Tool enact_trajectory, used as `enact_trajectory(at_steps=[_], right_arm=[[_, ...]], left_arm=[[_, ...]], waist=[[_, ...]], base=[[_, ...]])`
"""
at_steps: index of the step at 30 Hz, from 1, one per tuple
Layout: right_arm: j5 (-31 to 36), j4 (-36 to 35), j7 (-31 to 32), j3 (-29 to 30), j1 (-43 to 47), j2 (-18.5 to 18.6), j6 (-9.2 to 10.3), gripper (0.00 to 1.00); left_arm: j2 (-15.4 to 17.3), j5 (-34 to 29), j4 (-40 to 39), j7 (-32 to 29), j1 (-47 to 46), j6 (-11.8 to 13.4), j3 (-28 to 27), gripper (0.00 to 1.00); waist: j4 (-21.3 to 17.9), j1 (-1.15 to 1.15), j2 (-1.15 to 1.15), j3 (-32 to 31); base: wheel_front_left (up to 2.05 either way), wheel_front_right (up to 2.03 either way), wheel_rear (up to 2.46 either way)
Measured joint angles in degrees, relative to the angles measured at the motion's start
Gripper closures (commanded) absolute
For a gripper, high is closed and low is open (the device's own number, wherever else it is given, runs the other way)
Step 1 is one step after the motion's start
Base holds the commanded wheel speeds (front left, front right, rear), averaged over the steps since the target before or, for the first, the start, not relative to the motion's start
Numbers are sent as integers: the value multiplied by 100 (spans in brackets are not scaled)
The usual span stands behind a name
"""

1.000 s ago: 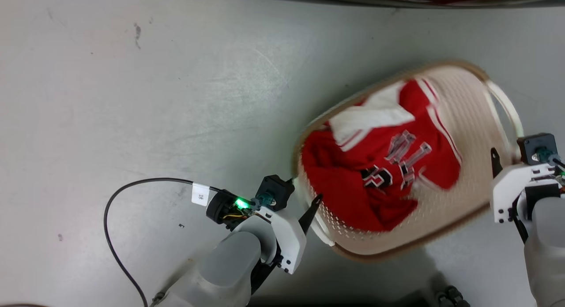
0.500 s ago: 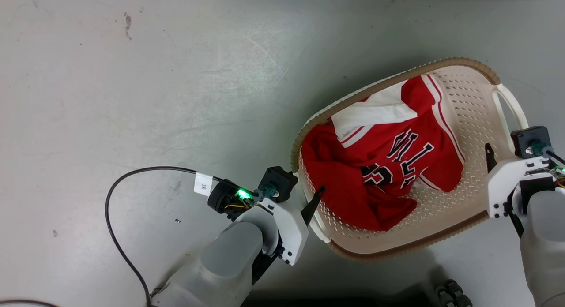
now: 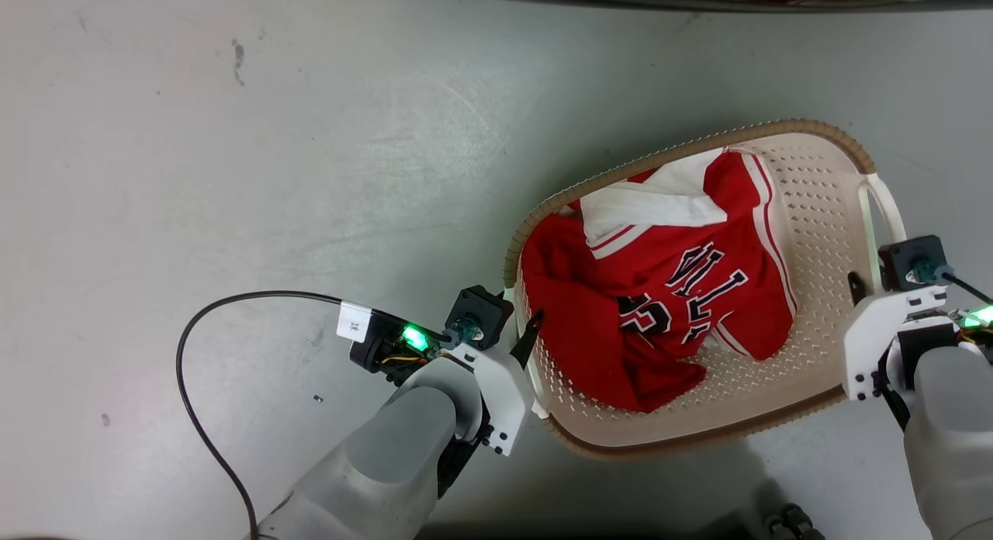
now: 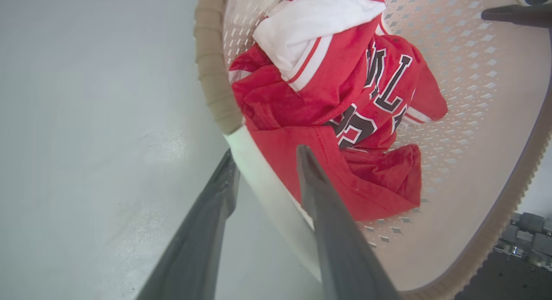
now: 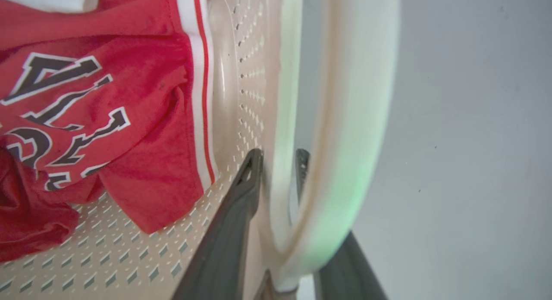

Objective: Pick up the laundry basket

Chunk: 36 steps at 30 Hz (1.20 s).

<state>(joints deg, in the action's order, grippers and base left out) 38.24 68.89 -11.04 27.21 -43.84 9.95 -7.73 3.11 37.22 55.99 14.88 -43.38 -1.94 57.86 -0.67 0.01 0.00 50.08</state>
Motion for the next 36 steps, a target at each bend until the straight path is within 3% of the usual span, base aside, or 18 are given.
enact_trajectory(at_steps=[13, 36], right_arm=[[-1, 180, 209, -153, 287, -105, 0, 100], [-30, 470, 610, -990, 789, -535, 1, 100]], left_arm=[[33, 259, 66, -1, 179, -7, 7, 100], [-12, 1408, 1202, -174, 343, -216, -129, 100]], waist=[[28, 0, 0, -738], [112, -1, 0, -2606]], base=[[0, 0, 0], [0, 0, 0]])
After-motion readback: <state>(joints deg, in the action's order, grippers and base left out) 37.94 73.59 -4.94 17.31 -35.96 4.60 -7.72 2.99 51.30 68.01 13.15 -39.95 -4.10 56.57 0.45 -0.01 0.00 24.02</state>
